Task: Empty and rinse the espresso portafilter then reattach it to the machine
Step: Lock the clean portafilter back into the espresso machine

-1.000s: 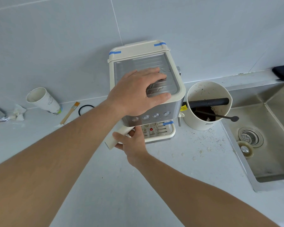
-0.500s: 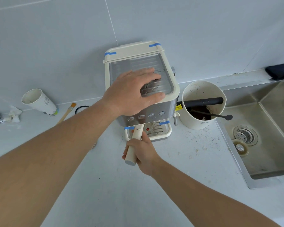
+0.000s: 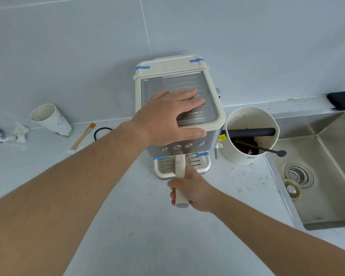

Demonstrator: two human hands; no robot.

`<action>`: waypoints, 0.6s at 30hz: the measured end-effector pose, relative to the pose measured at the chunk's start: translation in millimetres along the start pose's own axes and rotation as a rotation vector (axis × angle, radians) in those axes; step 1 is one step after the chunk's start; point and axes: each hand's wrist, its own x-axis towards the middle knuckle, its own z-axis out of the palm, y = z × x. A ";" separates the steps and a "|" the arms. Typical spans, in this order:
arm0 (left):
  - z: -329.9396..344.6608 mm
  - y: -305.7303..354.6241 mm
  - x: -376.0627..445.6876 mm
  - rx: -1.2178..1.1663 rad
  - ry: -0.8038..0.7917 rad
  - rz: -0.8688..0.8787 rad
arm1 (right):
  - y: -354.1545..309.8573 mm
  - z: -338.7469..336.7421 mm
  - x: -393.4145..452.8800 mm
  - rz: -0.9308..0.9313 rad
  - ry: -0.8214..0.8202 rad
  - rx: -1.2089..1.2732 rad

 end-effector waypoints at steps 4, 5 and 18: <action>-1.2 -2.5 1.4 -0.003 -0.022 0.002 | -6.4 -11.1 -2.5 0.043 -0.043 -0.074; -1.3 -2.3 1.4 -0.004 -0.024 -0.003 | -7.7 -13.1 -3.4 0.048 -0.052 -0.081; 2.6 4.8 -1.4 -0.070 0.083 -0.032 | -10.3 -17.2 -19.2 0.034 0.008 -0.037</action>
